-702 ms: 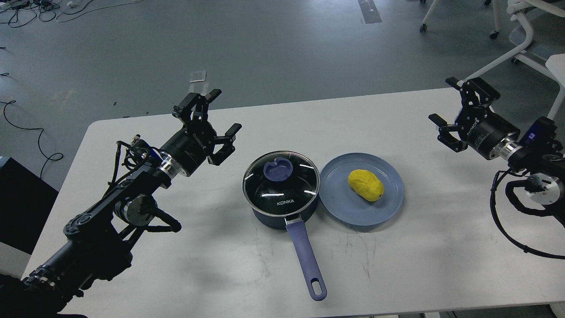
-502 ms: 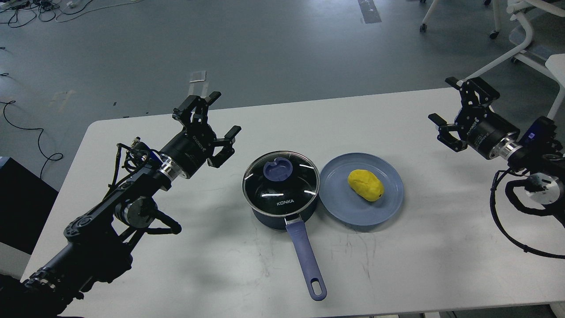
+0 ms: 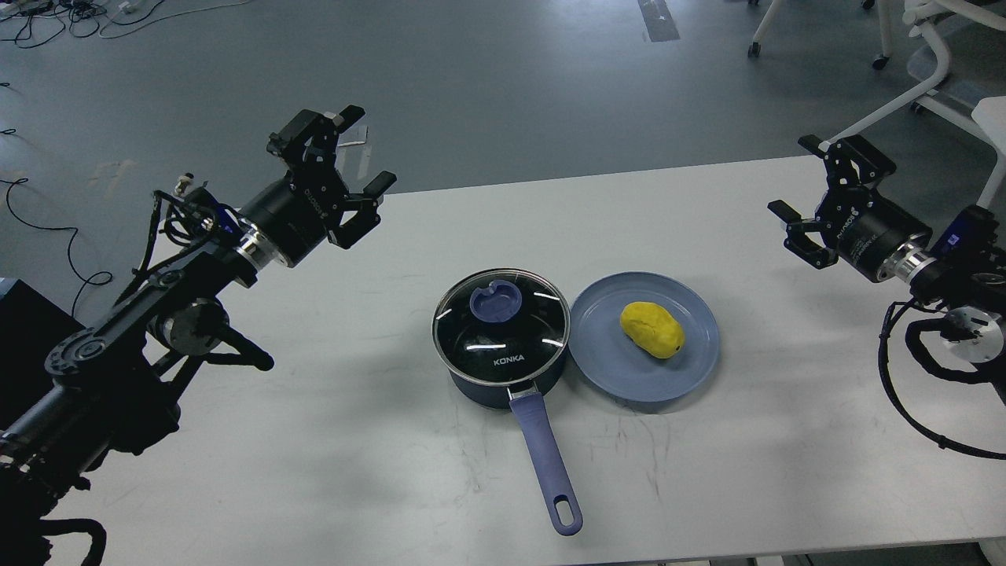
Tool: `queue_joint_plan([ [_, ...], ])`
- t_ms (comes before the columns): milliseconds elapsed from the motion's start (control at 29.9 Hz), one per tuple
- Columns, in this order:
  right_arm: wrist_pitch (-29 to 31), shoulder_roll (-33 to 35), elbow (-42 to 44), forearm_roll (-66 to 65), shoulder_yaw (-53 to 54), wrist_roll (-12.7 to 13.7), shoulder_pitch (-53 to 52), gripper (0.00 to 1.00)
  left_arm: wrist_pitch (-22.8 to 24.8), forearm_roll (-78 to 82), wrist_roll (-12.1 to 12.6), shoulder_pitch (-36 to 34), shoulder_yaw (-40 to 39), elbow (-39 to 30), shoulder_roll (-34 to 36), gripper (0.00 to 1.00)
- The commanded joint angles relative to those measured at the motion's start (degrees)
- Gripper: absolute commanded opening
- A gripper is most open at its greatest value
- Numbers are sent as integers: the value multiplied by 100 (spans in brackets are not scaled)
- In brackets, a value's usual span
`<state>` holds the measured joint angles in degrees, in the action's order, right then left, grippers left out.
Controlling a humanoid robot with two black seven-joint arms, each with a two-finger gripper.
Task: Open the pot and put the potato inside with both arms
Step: 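Move the left gripper over the glass lid of the blue saucepan, then lower the left gripper and grasp the lid's blue knob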
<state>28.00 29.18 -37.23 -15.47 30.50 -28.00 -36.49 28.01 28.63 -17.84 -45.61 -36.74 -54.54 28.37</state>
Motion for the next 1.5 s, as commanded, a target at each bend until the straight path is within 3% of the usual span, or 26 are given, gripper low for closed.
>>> queue_joint_plan([
  [0, 0, 26, -12, 0, 9, 0, 2, 100, -1, 1142, -44, -194, 26, -723, 501, 98],
  [267, 0, 26, -3, 0, 0, 0, 2, 100, -1, 4039, -88, -264, 17, -2866, 898, 98],
  [435, 0, 26, -12, 0, 0, 0, 2, 100, -1, 5789, -97, -440, 105, -3361, 836, 98],
  [669, 0, 26, -21, 0, 0, 0, 2, 100, -1, 7603, -106, -1108, 1089, -3239, 547, 98],
  [903, 0, 17, -21, 0, -9, 0, 2, 100, -102, 8658, -115, -1231, 1695, -2291, 3, 98],
  [1471, 0, 26, -39, 0, -44, 0, 19, 100, -226, 8677, -106, -1003, 2004, -1911, -201, 98],
])
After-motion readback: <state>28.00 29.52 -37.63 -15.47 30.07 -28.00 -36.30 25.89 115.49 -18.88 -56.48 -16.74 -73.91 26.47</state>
